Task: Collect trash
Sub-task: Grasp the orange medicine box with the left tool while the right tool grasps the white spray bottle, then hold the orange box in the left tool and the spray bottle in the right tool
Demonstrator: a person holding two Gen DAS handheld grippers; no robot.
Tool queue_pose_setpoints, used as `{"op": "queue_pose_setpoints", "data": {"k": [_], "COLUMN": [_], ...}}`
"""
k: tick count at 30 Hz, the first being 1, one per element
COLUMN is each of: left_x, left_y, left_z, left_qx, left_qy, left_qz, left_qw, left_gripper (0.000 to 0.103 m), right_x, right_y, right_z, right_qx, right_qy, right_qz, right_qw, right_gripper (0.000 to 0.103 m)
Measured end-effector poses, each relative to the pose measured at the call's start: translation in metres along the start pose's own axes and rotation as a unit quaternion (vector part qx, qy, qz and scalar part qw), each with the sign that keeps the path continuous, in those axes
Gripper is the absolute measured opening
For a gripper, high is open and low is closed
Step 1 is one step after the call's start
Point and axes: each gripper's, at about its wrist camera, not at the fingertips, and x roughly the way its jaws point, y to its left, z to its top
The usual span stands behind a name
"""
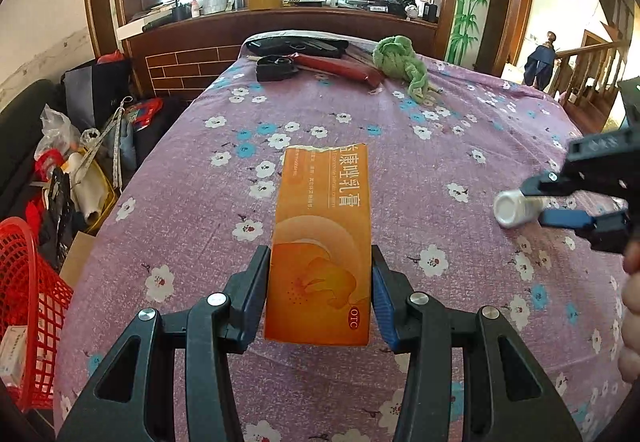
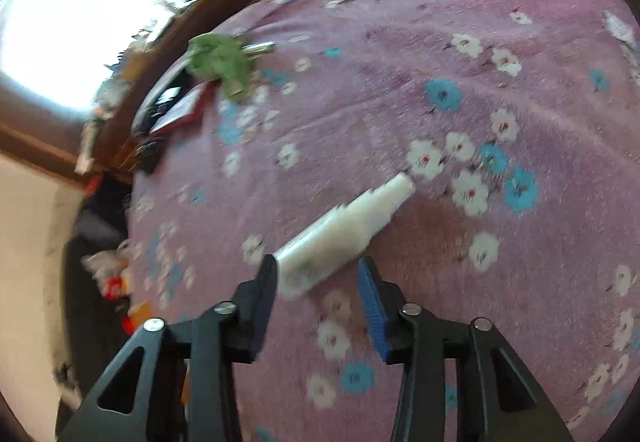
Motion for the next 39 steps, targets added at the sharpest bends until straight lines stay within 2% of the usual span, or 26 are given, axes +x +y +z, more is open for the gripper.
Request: {"op": "queue_pose_setpoints", "data": {"k": [6,9,11,14,17,21,25,34,39], "left_x": [0.001,0.003,0.003,0.003,0.003,0.0,-0.004,-0.006,-0.007], "left_y": [-0.002,-0.003,-0.003,-0.003,-0.003,-0.003,-0.003,0.001,-0.001], "left_z": [-0.001,-0.001,-0.001,-0.001,0.0,0.0,-0.001,0.001,0.0], "left_qx": [0.004,0.005,0.005,0.004,0.005,0.006,0.006,-0.001,0.001], "left_qy": [0.002,0.005,0.006,0.005,0.002,-0.01,-0.025,-0.036,-0.038], "left_qz": [-0.003,-0.003,-0.003,-0.004,-0.002,0.002,0.016,0.033,0.037], "left_qw": [1.0,1.0,1.0,1.0,1.0,0.9999,0.9995,0.9988,0.9986], "left_gripper": [0.046,0.046,0.046,0.046,0.045,0.046,0.045,0.046,0.046], "right_x": [0.017,0.031,0.033,0.025,0.003,-0.029,-0.036,-0.043,-0.037], "right_y": [0.034,0.042,0.044,0.04,0.037,0.034,0.031,0.033,0.039], "right_z": [0.009,0.006,0.0,-0.012,-0.036,-0.071,-0.089,-0.093,-0.099], "right_qx": [-0.079,-0.114,-0.141,-0.159,-0.186,-0.233,-0.258,-0.274,-0.288], "right_qy": [-0.005,0.008,0.0,-0.01,-0.031,-0.084,-0.128,-0.137,-0.136], "right_qz": [-0.066,-0.064,-0.074,-0.061,-0.024,0.018,0.026,0.046,0.023], "right_qw": [0.995,0.991,0.987,0.985,0.982,0.969,0.957,0.951,0.948], "right_gripper": [0.041,0.036,0.033,0.032,0.033,0.033,0.033,0.033,0.033]}}
